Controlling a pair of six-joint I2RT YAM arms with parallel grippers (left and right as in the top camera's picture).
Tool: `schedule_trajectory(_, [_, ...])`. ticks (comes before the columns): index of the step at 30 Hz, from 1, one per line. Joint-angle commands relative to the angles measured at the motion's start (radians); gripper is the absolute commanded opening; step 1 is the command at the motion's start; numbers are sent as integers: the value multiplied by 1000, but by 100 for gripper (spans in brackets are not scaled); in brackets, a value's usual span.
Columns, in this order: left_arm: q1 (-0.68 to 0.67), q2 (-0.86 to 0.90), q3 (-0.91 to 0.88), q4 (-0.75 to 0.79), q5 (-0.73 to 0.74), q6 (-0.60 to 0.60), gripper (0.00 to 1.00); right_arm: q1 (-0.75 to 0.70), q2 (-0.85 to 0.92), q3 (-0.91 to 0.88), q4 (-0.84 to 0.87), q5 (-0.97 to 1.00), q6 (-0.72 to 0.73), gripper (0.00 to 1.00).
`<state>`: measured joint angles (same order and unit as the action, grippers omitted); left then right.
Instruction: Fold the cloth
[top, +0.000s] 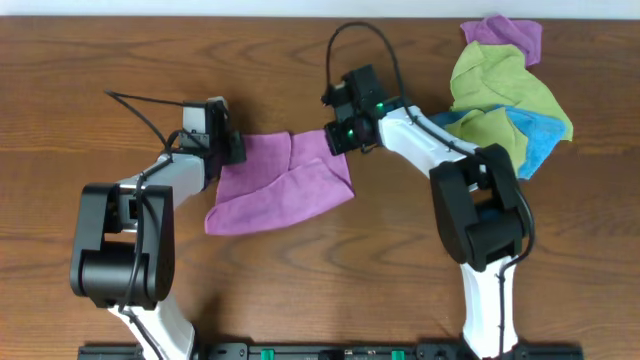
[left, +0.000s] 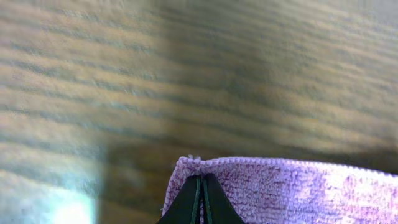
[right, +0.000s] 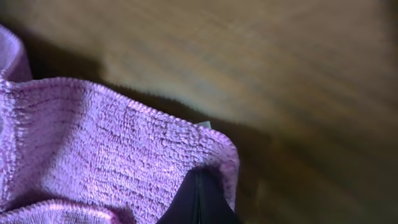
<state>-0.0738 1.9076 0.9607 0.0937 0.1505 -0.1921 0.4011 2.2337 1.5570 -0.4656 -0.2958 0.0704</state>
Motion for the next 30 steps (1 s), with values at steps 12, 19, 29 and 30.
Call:
schedule_trajectory(12, [2,51,72,41,-49,-13,6,-103,85,21,24,103,53,1])
schedule_trajectory(19, [2,48,73,35,-45,-14,6,-101,47,119,-84,18,53,45])
schedule_trajectory(29, [2,-79,85,34,-46,-14,6,-98,-163,269,-232,18,18,57])
schedule_trajectory(30, [2,-103,85,33,-45,-14,6,-99,-188,269,-240,18,12,56])
